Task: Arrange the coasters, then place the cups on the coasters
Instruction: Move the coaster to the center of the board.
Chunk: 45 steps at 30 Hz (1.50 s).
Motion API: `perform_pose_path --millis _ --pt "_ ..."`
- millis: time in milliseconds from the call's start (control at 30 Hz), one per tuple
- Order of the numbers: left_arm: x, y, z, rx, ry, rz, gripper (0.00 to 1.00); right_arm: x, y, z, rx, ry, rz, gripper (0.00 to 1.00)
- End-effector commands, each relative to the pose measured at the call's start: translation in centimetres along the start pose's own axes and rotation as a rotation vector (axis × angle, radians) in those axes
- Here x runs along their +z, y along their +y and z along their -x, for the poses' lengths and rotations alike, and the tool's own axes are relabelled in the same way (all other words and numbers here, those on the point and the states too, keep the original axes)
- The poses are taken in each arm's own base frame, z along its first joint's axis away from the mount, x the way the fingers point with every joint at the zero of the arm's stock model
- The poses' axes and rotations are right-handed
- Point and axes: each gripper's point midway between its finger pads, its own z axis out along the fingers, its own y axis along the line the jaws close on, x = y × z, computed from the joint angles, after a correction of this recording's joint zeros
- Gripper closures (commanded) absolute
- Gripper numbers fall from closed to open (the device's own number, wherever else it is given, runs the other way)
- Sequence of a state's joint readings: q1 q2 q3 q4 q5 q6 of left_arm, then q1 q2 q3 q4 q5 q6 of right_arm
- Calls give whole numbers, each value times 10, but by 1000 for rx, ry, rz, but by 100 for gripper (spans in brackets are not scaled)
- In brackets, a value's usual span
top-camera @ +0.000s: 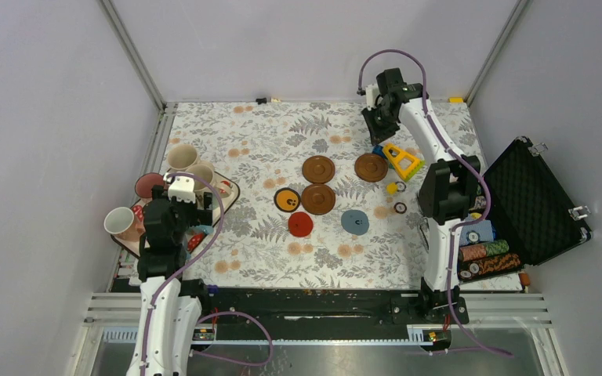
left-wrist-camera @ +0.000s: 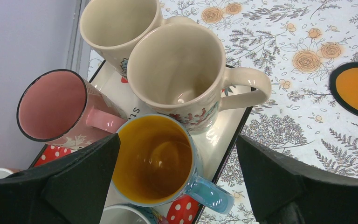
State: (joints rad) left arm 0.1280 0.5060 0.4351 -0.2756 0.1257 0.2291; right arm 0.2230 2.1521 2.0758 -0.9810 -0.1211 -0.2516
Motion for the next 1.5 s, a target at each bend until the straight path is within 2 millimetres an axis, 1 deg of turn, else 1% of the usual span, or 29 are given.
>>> perform_pose_path --millis 0,67,133,200,367,700,800,933,967,1067,1200,1467 --pt "2 7 13 8 -50 27 1 19 6 -2 -60 19 -52 75" --pt "3 6 12 7 -46 25 1 34 5 -12 -85 66 -81 75" --pt "2 7 12 7 -43 28 1 45 8 -19 -92 97 -73 75" --pt "2 8 13 7 -47 32 1 50 9 -22 -86 114 -70 76" --pt "3 7 11 7 -38 27 1 57 1 -26 -88 124 -114 79" --pt "5 5 10 6 -32 17 1 67 -9 -34 -88 152 -167 84" --pt "5 4 11 9 -43 10 1 70 -10 -36 -92 165 -168 88" --pt "4 3 11 10 -43 8 1 77 -10 -45 -112 230 -172 99" --pt "4 4 10 10 -43 8 1 78 -12 -46 -119 248 -183 100" --pt "4 3 10 11 -41 8 1 81 -15 -45 -139 280 -193 100" --pt "2 6 12 10 -53 24 1 80 -20 -43 -183 338 -228 100" --pt "4 8 11 5 -42 37 1 77 -12 -39 -366 412 -310 100"
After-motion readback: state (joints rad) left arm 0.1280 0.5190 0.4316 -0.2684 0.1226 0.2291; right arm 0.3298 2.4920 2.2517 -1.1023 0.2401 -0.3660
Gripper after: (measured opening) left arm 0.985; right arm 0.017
